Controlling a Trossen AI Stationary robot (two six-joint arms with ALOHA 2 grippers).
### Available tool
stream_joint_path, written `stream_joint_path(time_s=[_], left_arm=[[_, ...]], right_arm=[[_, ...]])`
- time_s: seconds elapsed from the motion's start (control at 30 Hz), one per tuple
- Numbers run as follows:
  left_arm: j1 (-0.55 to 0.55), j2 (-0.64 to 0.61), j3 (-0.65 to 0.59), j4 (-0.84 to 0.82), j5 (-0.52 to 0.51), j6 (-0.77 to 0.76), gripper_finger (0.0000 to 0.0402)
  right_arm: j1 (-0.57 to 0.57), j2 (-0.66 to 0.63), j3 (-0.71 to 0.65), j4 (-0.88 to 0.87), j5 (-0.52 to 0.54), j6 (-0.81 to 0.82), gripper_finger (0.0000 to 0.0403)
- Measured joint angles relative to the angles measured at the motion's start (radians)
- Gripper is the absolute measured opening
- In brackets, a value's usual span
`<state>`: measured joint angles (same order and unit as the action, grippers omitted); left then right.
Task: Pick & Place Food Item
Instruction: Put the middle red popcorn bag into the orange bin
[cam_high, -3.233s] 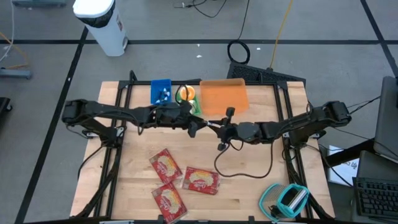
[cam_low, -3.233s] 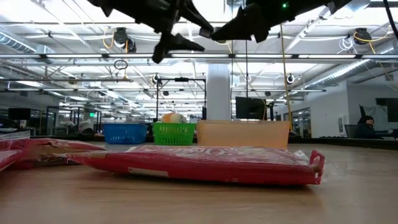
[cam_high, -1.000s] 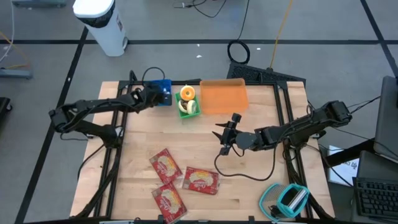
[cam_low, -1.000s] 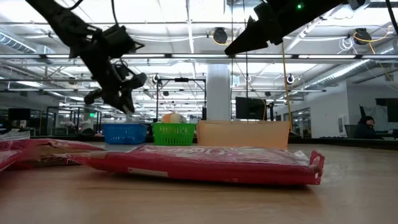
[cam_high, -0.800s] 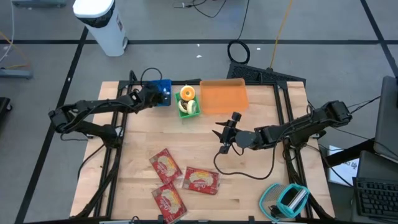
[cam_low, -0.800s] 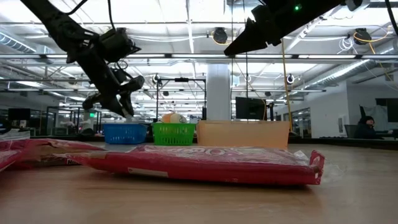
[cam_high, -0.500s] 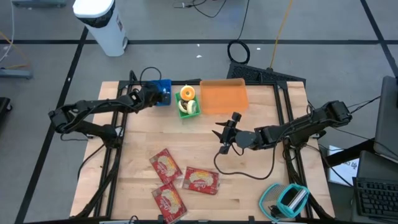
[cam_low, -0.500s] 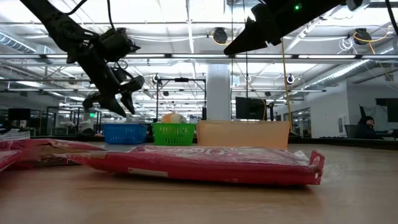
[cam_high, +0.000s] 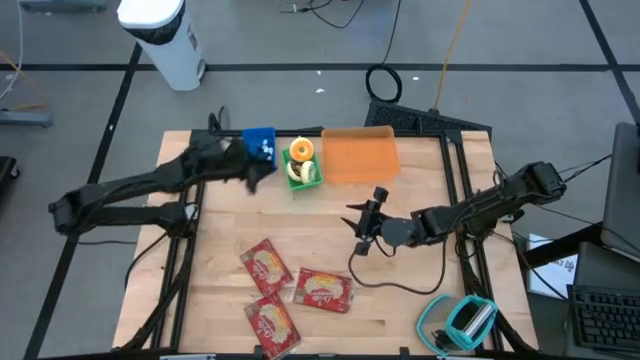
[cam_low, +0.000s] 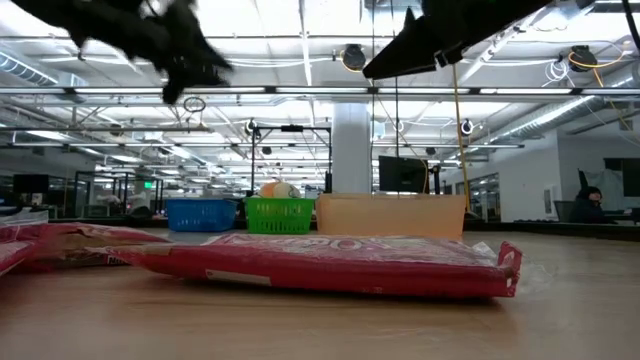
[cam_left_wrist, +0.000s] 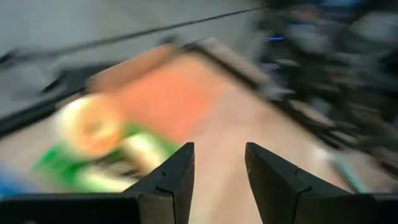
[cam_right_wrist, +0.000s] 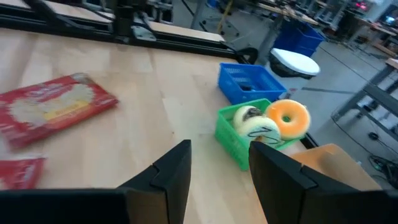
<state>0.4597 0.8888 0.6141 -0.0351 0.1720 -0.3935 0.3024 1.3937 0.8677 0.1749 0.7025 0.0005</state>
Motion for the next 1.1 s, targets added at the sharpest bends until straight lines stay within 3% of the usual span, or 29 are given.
stream_joint_path(time_s=[0.13, 0.2, 0.37, 0.5, 0.67, 0.8, 1.0, 1.1], left_arm=[[-0.216, -0.213, -0.045, 0.009, 0.013, 0.135, 0.0145], [-0.325, -0.303, -0.098, 0.029, -0.033, 0.16, 0.0145], [-0.543, -0.439, -0.281, 0.239, -0.132, 0.136, 0.0145], [-0.632, -0.459, -0.377, 0.381, -0.196, 0.137, 0.0145], [-0.665, -0.452, -0.41, 0.404, -0.235, 0.129, 0.0145], [-0.665, -0.435, -0.411, 0.404, -0.235, 0.125, 0.0145], [-0.665, -0.429, -0.411, 0.404, -0.235, 0.128, 0.0145], [-0.665, -0.429, -0.411, 0.404, -0.235, 0.128, 0.0145]], right_arm=[[0.052, 0.0, 0.0, 0.0, -0.002, 0.001, 0.0153], [0.074, 0.0, 0.0, 0.0, -0.037, 0.019, 0.0153], [0.099, 0.004, 0.0, 0.03, -0.317, 0.064, 0.0153], [0.12, 0.086, 0.002, 0.023, -0.481, 0.012, 0.0154], [0.188, 0.23, 0.002, -0.002, -0.602, -0.011, 0.0175], [0.252, 0.337, 0.0, -0.02, -0.574, -0.099, 0.0203], [0.3, 0.397, 0.001, -0.009, -0.36, -0.304, 0.0221], [0.293, 0.413, 0.003, -0.014, -0.339, -0.368, 0.0221]])
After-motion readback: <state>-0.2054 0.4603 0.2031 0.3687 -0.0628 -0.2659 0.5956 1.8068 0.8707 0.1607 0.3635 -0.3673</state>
